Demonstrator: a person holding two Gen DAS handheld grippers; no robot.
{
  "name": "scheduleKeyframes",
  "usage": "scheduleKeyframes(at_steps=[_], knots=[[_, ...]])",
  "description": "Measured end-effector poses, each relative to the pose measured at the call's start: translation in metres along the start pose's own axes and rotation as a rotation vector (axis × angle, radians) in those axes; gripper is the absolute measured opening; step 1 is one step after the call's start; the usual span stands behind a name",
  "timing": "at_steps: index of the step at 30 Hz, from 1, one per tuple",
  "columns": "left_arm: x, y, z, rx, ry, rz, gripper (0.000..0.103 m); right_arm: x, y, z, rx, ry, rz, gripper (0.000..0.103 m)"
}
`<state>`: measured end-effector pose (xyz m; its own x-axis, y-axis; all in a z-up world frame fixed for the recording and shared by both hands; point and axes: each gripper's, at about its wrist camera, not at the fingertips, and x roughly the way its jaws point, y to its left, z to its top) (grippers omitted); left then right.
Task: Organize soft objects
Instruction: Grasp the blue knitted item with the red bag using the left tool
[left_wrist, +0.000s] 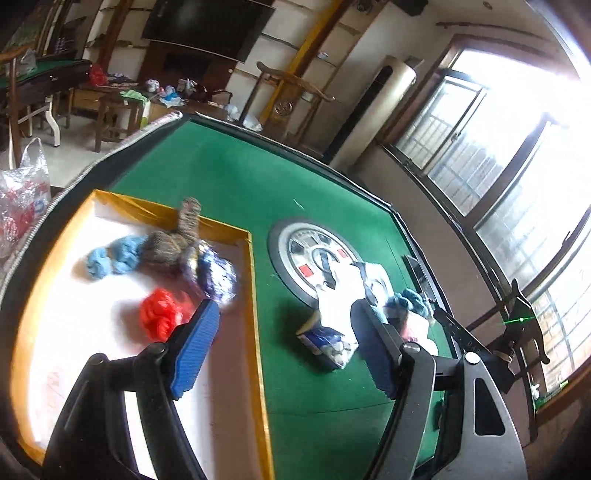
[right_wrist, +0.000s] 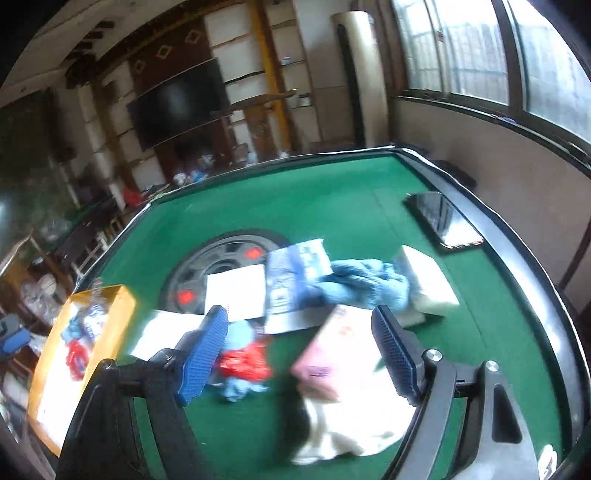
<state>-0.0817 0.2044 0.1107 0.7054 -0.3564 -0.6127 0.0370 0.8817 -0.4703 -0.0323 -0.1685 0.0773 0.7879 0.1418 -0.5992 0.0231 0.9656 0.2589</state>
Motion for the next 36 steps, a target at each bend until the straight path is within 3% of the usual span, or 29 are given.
scheduleKeyframes(at_steps=[3,9,14,20,26,28,29,32,36], knots=[[0.024,-0.031,-0.014,0.029,0.065,-0.004,0.073,-0.003,-0.047,-0.002,0.095,-0.02,-0.009,0.075],[0.067,-0.09,-0.038,0.113,0.146,0.016,0.073,0.001,-0.1,-0.007,0.264,-0.004,0.047,0.075],[0.115,-0.13,-0.04,0.176,0.186,0.029,0.073,-0.015,-0.108,-0.007,0.289,-0.043,0.094,0.075],[0.172,-0.17,-0.048,0.258,0.243,0.048,0.073,-0.014,-0.104,-0.009,0.277,-0.051,0.084,0.075],[0.205,-0.183,-0.053,0.292,0.274,0.078,0.072,-0.008,-0.106,-0.01,0.292,-0.034,0.094,0.075],[0.21,-0.188,-0.059,0.335,0.282,0.072,0.054,-0.006,-0.106,-0.01,0.295,-0.026,0.098,0.075],[0.21,-0.191,-0.063,0.374,0.275,0.073,0.028,-0.005,-0.106,-0.01,0.296,-0.025,0.094,0.075],[0.204,-0.193,-0.067,0.422,0.255,0.078,0.023,-0.005,-0.106,-0.011,0.293,-0.025,0.086,0.075],[0.189,-0.187,-0.062,0.387,0.239,0.037,0.022,0.0,-0.107,-0.012,0.294,-0.008,0.083,0.075]])
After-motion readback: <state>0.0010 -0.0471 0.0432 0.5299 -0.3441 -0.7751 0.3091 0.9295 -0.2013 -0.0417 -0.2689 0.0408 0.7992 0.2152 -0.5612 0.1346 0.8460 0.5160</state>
